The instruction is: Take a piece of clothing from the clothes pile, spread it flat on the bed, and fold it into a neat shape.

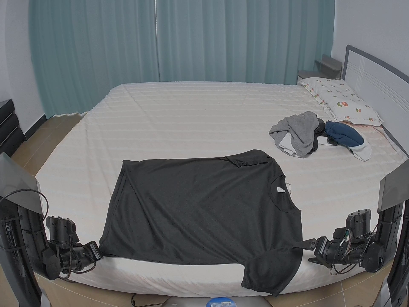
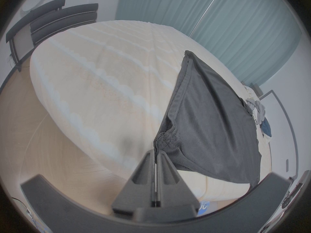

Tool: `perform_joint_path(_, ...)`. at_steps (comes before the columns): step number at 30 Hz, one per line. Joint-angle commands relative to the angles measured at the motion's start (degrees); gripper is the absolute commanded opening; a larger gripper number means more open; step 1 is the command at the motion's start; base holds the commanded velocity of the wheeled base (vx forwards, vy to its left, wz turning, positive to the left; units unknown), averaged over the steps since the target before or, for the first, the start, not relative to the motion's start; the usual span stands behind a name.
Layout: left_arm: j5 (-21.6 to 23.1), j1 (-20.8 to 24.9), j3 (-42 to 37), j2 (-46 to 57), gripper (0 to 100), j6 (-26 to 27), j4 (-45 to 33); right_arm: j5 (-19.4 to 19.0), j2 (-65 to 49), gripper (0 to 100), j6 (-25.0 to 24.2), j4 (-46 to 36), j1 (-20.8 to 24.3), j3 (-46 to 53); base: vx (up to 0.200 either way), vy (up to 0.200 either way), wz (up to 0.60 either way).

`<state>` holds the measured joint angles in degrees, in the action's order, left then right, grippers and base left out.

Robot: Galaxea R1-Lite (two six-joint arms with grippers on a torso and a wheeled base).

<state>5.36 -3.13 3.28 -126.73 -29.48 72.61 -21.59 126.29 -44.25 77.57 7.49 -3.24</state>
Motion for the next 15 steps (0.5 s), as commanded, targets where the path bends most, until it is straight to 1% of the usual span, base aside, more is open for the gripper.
perform_joint_path(1, -0.9, -0.3, -1.9, 0.2, 0, 3.2, -0.1, 0.1, 0.8, 100, 0.3, 0.0, 0.1, 0.1, 0.000, 0.000, 0.00)
perform_joint_path(3, -1.9, -0.6, -3.1, 0.6, 0, 6.0, -0.3, 0.1, 1.2, 100, 1.4, 0.0, 0.1, 0.2, 0.000, 0.000, 0.00)
perform_joint_path(6, -2.6, -1.4, -3.0, 0.9, 0, 6.9, -0.4, 0.5, 2.3, 100, 2.8, 0.0, 0.1, 0.2, 0.000, 0.000, 0.00)
perform_joint_path(9, -3.0, -2.1, -3.1, 0.9, 0, 7.9, -0.8, 1.5, 2.5, 100, 2.9, 0.0, 0.1, 0.0, 0.000, 0.000, 0.00)
perform_joint_path(15, -3.4, -3.8, -3.1, 0.9, 0, 10.5, -1.3, 1.7, 3.4, 100, 2.9, 0.1, 0.5, -0.9, 0.000, 0.000, 0.00)
